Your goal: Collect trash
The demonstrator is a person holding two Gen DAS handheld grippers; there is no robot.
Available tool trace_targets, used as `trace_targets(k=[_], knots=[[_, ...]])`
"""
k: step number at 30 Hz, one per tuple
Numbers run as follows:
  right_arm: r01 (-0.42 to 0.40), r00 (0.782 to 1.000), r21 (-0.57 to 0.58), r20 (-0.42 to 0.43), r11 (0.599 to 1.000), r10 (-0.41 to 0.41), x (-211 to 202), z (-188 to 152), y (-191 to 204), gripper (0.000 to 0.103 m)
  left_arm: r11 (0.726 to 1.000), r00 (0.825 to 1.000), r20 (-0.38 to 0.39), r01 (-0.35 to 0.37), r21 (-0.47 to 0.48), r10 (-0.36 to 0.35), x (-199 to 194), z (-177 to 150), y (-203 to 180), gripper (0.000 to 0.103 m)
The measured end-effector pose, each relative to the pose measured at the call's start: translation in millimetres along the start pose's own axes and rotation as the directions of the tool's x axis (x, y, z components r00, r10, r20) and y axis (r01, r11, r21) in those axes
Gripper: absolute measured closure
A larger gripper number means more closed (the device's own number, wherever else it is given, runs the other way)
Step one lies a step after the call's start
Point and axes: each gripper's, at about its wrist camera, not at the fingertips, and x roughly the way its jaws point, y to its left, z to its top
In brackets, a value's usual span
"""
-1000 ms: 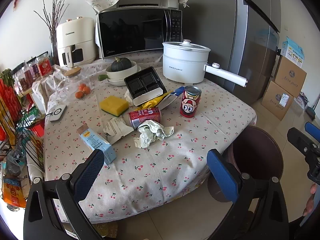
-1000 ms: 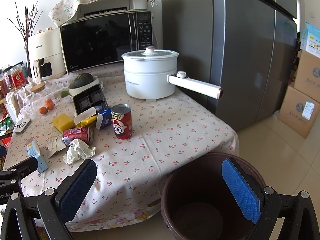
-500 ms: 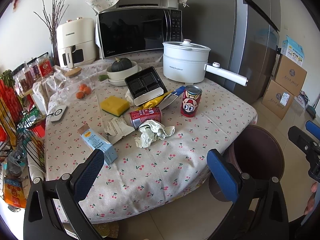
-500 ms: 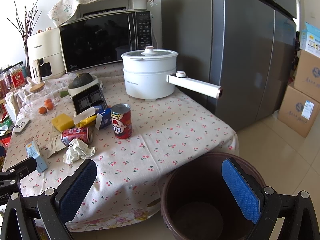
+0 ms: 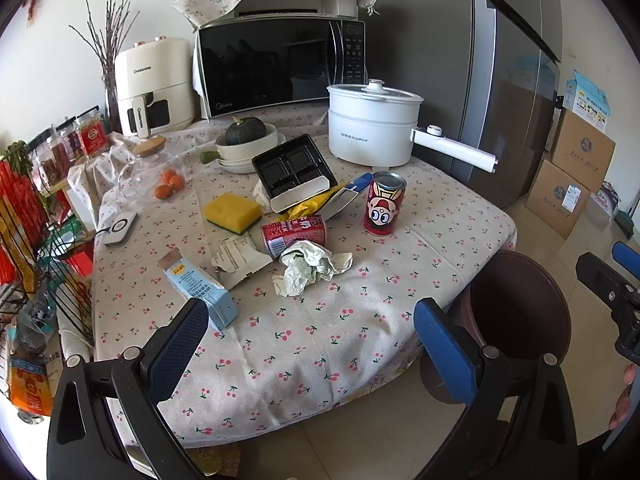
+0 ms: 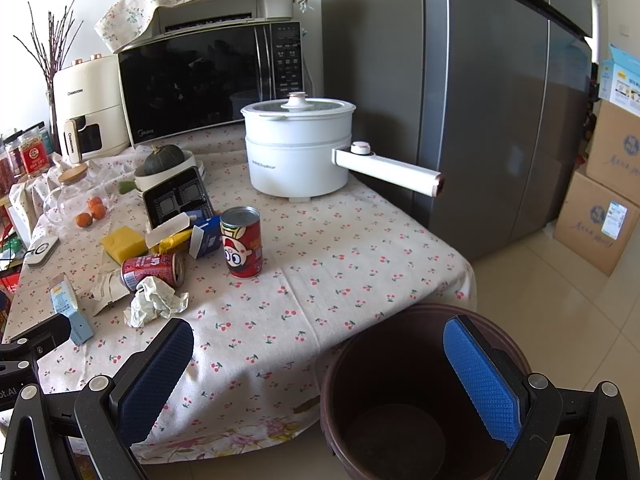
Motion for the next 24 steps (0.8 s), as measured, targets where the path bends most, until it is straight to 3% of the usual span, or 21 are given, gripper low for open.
trace_targets(k=[24], knots=[[0.001, 1.000, 0.001, -0.001, 1.000, -0.001, 0.3, -0.4, -1.9, 0.000, 1.000, 1.000, -0.002, -0.003, 0.003, 0.003, 0.4, -0.5, -0.3, 0.000]])
